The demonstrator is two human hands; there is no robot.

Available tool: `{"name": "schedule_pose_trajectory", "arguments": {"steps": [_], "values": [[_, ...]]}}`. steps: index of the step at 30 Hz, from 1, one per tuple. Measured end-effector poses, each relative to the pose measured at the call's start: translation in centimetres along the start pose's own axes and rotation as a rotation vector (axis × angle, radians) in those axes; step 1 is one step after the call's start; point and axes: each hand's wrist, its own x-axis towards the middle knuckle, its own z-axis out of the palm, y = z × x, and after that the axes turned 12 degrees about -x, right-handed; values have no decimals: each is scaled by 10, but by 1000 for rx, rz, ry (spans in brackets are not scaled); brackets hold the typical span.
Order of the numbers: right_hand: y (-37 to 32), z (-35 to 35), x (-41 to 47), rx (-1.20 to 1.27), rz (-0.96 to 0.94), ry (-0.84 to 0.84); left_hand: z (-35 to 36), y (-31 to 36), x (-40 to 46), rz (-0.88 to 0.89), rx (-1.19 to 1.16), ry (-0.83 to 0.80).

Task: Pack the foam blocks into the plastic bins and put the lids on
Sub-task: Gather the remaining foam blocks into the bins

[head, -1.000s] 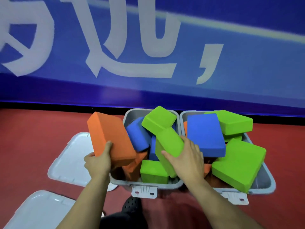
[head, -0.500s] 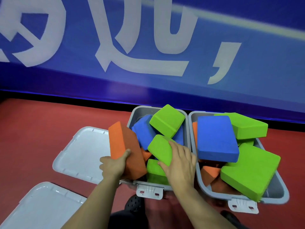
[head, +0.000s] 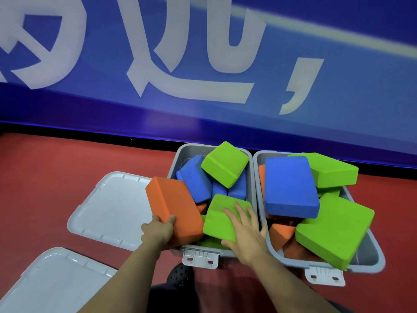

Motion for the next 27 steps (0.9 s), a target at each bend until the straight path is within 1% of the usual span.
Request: {"name": "schedule_pose_trajectory", "arguments": {"steps": [3, 5, 8, 10, 12, 14, 18, 21, 23, 27], "values": [[16, 4, -2, 82, -20, -120, -3, 6, -6, 58, 81, -35], [27, 9, -3, 156, -51, -189, -6, 13, -14, 66, 159, -42], [35, 7, -2, 226, -65, -166, -2, 28, -31, 104, 252, -3], [38, 4, 0, 274, 3, -123, 3, 39, -43, 219, 214, 55], [38, 1, 0, 306, 88, -112, 9, 50, -51, 357, 117, 50], [39, -2, -1, 331, 119, -127, 18, 59, -58, 449, 63, -28], [50, -8, -6, 374, 130, -101, 41, 69, -73, 526, 34, -191], [67, -8, -22, 392, 180, -51, 59, 74, -84, 558, 44, -315], [87, -3, -39, 334, 196, -51, 74, 75, -92, 567, 101, -402], [146, 1, -70, 104, 143, -219, 110, 74, -105, 636, 277, -537]]}}
